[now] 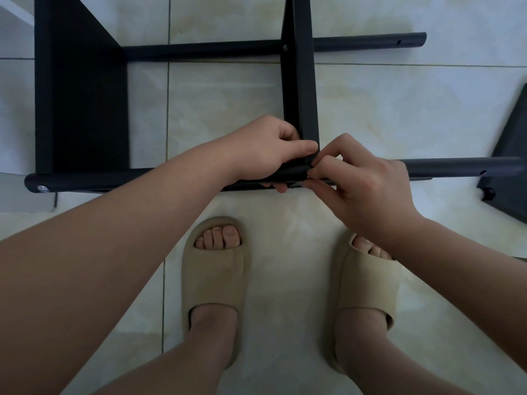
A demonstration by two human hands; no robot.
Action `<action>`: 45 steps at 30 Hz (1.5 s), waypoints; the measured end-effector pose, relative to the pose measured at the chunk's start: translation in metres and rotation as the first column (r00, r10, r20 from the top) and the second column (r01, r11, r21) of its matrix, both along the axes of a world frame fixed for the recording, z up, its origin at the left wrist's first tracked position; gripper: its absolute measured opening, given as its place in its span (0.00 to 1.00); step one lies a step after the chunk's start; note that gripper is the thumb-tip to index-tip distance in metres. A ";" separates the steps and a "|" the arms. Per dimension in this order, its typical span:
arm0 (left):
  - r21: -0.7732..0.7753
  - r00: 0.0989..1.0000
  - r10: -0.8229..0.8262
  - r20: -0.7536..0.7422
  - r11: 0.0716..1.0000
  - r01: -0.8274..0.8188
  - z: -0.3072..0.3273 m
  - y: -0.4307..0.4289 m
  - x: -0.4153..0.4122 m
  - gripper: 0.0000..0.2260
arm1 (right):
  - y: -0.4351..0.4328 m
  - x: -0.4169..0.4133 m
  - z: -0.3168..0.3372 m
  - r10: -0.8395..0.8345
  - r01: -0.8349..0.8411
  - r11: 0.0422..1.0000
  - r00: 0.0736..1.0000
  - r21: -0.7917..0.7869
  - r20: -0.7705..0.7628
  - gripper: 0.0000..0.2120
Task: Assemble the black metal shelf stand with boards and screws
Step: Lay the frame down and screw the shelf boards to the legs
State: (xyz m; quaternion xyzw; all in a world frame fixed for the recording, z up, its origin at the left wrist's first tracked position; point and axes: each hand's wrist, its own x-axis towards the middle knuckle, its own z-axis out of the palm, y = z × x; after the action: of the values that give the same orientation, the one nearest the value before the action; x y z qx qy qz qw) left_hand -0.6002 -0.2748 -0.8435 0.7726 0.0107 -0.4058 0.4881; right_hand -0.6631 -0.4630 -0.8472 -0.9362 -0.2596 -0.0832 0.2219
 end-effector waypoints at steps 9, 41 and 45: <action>-0.005 1.000 0.009 -0.009 1.000 -0.009 -0.003 0.001 0.001 0.13 | -0.008 -0.003 0.000 0.061 -0.060 0.998 0.997 0.023 -0.048 0.04; 0.008 1.000 0.021 -0.007 1.000 -0.021 0.001 -0.001 0.001 0.13 | 0.003 -0.007 -0.007 -0.017 0.017 1.000 0.986 0.006 0.166 0.09; 0.012 1.000 0.018 -0.009 1.000 -0.018 0.001 -0.001 0.001 0.13 | 0.005 -0.009 -0.009 -0.035 0.039 0.999 0.984 -0.016 0.175 0.08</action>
State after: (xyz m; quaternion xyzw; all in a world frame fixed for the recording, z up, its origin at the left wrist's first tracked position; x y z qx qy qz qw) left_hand -0.5991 -0.2760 -0.8421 0.7735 0.0225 -0.4049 0.4871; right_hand -0.6719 -0.4581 -0.8562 -0.9321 -0.2614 -0.1663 0.1876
